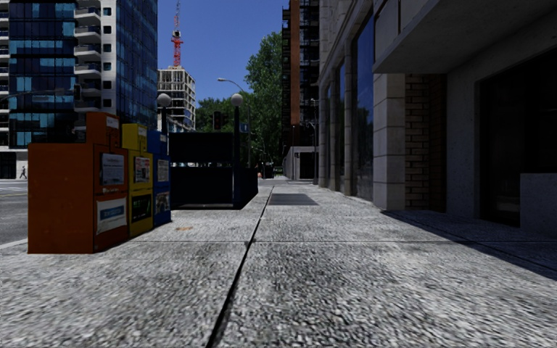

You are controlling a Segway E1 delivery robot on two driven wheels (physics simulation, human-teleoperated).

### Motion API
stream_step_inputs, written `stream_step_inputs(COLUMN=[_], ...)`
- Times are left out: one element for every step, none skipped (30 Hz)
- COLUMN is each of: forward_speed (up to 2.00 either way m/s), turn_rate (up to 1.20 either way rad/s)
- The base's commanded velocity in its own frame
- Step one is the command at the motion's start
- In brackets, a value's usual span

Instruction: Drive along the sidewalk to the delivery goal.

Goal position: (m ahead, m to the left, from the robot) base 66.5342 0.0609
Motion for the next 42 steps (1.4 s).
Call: stream_step_inputs(forward_speed=[2.0,2.0,2.0,2.0,2.0,2.0,2.0,2.0,2.0,2.0,2.0,2.0,2.0,2.0,2.0,2.0,2.0,2.0,2.0,2.0,2.0,2.0,2.0,2.0,2.0,2.0,2.0,2.0,2.0,2.0,2.0,2.0,2.0,2.0,2.0,2.0,2.0,2.0,2.0,2.0,2.0,2.0], turn_rate=[0.0,0.0,0.0,0.0,0.0,0.0,0.0,0.0,0.0,0.0,0.0,0.0,0.0,0.0,0.0,0.0,0.0,0.0,0.0,0.0,0.0,0.0,0.0,0.0,0.0,0.0,0.0,0.0,0.0,0.0,0.0,0.0,0.0,0.0,0.0,0.0,0.0,0.0,0.0,0.0,0.0,0.0])
